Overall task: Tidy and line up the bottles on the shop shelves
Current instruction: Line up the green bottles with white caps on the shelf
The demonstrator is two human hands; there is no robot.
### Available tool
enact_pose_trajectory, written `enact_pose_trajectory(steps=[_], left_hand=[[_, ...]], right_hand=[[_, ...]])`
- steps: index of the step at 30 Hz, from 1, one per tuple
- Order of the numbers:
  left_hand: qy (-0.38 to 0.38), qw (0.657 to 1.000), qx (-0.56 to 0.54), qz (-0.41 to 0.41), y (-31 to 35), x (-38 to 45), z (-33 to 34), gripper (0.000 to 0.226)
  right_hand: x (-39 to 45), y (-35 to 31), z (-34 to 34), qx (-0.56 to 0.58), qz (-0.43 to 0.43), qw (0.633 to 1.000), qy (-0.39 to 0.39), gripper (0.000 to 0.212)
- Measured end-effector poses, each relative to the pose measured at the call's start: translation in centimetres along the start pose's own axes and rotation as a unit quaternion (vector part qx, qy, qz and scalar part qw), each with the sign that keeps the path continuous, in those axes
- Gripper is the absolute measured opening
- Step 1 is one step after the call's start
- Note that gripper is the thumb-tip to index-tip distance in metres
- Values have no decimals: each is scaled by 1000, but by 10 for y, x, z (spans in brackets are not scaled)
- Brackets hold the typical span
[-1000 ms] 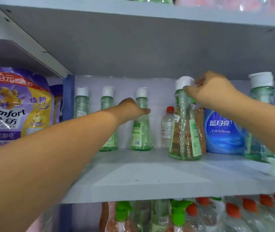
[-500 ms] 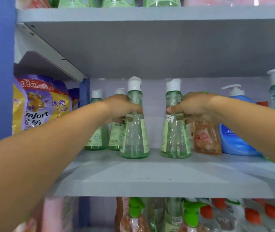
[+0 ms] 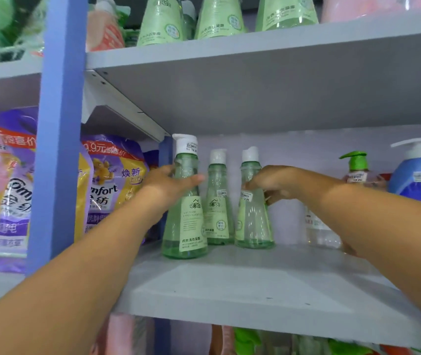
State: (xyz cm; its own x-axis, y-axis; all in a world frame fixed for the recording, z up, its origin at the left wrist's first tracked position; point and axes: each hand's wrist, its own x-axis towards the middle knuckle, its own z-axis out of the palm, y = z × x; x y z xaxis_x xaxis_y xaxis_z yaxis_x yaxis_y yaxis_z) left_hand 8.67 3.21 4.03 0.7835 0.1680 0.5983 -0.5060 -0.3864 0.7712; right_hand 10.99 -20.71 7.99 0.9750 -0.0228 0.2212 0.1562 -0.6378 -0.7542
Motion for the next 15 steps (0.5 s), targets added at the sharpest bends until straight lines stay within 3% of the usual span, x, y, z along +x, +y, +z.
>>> enact_pose_trajectory(steps=[3, 9, 15], left_hand=[[13, 999, -33, -15, -6, 5, -5, 67], [5, 999, -47, -24, -17, 14, -5, 28], [1, 996, -87, -32, -24, 17, -3, 39]], right_hand=[[11, 8, -8, 18, -4, 1000, 0, 33], [24, 25, 2, 14, -12, 998, 55, 42], [30, 27, 5, 19, -44, 995, 86, 25]])
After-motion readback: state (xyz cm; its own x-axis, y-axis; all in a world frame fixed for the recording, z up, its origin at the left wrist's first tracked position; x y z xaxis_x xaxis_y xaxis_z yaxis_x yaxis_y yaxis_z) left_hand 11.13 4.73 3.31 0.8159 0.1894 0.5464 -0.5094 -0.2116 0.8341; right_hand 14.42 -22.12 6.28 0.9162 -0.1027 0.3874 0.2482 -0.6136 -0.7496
